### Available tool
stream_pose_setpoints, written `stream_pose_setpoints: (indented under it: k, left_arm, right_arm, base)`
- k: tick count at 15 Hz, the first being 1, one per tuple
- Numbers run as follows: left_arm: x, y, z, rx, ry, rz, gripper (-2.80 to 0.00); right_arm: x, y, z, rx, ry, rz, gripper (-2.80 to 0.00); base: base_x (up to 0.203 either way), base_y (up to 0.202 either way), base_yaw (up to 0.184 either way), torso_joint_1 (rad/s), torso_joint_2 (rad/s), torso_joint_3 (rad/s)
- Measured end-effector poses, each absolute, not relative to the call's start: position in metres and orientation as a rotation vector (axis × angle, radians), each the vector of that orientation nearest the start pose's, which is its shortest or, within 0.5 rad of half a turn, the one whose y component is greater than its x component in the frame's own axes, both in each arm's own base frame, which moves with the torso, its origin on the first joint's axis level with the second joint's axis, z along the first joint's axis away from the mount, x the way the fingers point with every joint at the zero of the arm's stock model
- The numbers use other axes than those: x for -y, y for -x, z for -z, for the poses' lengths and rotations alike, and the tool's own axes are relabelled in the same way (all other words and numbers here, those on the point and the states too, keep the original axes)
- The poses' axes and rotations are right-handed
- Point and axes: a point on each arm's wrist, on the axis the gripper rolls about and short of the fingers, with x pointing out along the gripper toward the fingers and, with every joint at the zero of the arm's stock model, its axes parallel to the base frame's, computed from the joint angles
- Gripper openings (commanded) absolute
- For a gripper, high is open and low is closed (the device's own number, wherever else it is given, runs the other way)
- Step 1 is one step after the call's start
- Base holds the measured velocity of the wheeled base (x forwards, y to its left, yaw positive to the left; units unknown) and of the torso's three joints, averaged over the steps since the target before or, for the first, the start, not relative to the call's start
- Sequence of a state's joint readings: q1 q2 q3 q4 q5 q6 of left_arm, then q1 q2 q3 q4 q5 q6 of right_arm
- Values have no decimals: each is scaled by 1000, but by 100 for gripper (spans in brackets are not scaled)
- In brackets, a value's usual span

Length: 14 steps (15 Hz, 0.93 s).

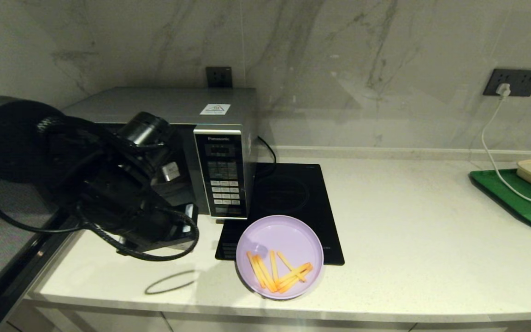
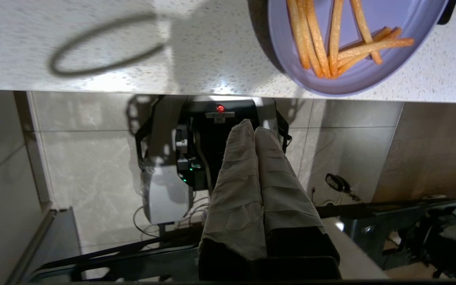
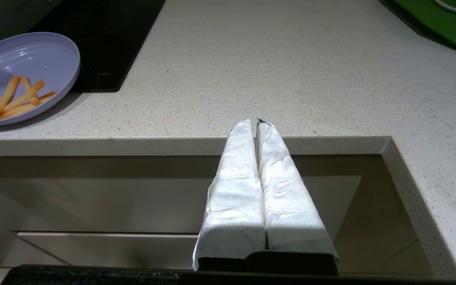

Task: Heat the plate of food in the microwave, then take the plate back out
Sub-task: Put the plate in the microwave oven

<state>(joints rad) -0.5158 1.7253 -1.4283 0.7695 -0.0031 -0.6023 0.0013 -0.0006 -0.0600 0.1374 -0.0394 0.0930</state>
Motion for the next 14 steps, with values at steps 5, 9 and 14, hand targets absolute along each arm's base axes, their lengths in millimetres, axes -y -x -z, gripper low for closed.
stream_pose_setpoints:
  k: [5,9,14]
  left_arm:
    - [172,-269,-201,-1197,267,106,0]
    - [187,-285,-183,-1199,237,28,0]
    - [200,-306,-168,-1193,200,-15,0]
  right_arm:
    - [1,28,-78,-74,-92,42,-280]
    - [1,28,-78,-74,-91,42,-280]
    - [1,28,-78,-75,-92,42,-280]
  base:
    - [0,0,0,0,0,0]
    - [0,0,0,0,0,0]
    - [0,0,0,0,0,0]
